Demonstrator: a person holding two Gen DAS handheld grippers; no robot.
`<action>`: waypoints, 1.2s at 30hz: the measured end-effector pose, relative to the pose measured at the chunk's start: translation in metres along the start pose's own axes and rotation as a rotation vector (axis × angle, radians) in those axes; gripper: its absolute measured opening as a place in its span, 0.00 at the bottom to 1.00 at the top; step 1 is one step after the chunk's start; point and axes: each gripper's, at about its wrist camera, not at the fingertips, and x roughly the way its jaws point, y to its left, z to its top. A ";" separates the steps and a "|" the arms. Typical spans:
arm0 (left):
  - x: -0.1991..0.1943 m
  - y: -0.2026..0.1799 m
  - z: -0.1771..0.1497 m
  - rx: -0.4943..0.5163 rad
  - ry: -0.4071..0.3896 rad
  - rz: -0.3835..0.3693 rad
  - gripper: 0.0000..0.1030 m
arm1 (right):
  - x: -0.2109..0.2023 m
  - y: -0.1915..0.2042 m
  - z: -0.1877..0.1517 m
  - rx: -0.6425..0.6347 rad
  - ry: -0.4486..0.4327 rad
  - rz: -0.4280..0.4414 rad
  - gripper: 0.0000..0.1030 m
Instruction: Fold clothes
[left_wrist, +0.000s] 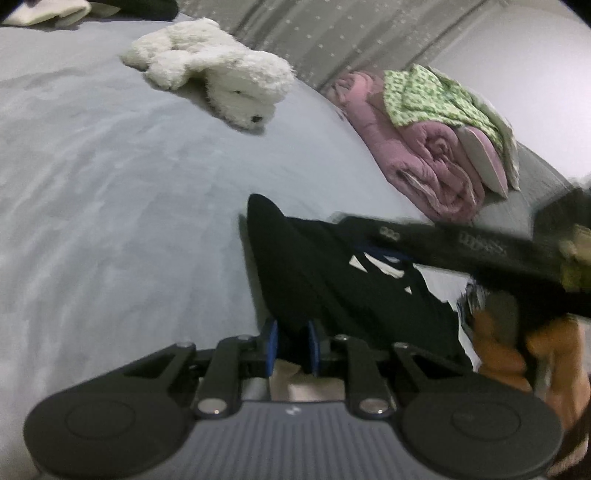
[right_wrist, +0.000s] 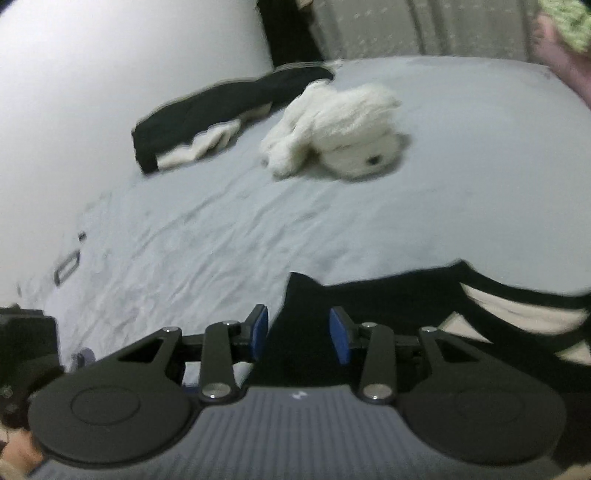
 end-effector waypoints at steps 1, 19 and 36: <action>0.000 0.000 0.000 0.007 0.003 0.002 0.28 | 0.010 0.004 0.003 -0.008 0.020 -0.011 0.41; 0.002 -0.010 -0.004 0.066 0.114 0.025 0.10 | 0.048 0.020 0.000 -0.078 -0.070 -0.175 0.04; -0.025 -0.009 0.012 -0.035 -0.114 -0.001 0.16 | 0.010 -0.004 0.006 0.057 -0.146 -0.078 0.48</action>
